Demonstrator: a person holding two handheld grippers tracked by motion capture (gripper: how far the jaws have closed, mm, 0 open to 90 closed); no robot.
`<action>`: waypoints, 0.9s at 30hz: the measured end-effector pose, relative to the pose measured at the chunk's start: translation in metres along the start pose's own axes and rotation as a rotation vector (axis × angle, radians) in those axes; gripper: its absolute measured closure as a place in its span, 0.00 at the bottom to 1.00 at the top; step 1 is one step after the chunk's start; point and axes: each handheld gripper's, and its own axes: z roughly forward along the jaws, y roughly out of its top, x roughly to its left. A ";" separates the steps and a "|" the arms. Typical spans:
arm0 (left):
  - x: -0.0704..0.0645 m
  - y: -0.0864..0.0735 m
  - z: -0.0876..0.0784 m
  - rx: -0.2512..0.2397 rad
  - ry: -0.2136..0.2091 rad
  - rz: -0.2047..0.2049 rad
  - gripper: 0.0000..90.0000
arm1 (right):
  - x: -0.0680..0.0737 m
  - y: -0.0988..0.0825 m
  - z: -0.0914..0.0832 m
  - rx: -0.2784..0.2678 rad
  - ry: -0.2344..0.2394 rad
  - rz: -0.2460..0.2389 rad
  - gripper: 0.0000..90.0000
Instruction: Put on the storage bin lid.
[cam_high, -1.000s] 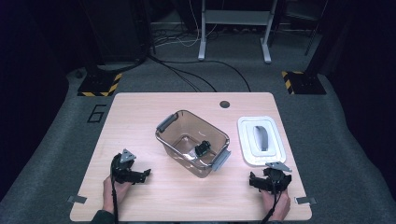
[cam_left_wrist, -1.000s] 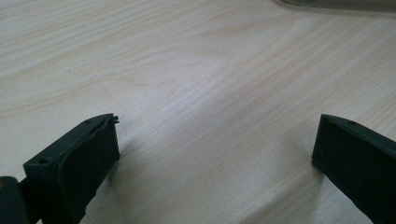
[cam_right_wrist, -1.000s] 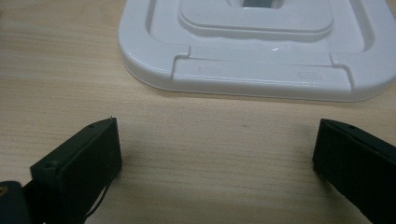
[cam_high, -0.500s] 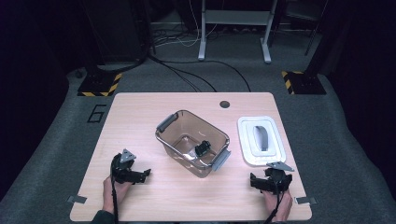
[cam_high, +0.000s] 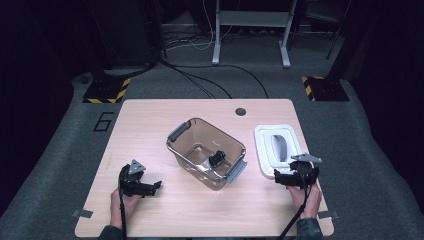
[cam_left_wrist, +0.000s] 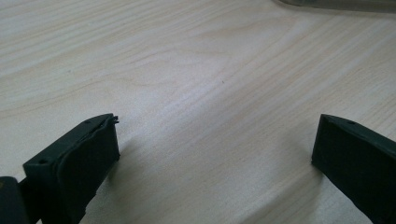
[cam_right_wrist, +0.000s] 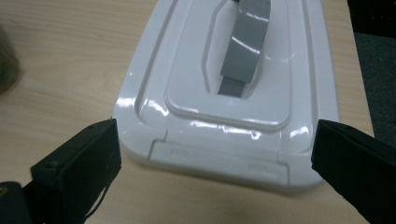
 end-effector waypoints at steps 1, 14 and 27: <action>0.000 0.000 0.000 0.001 -0.001 0.000 0.00 | -0.002 0.005 0.003 0.005 0.003 0.000 0.00; 0.000 0.000 0.000 -0.003 0.004 -0.001 0.00 | -0.017 0.054 0.053 0.062 0.019 -0.003 0.04; 0.000 0.000 0.000 0.002 0.001 0.000 0.00 | -0.027 0.078 0.087 0.095 0.020 0.029 0.36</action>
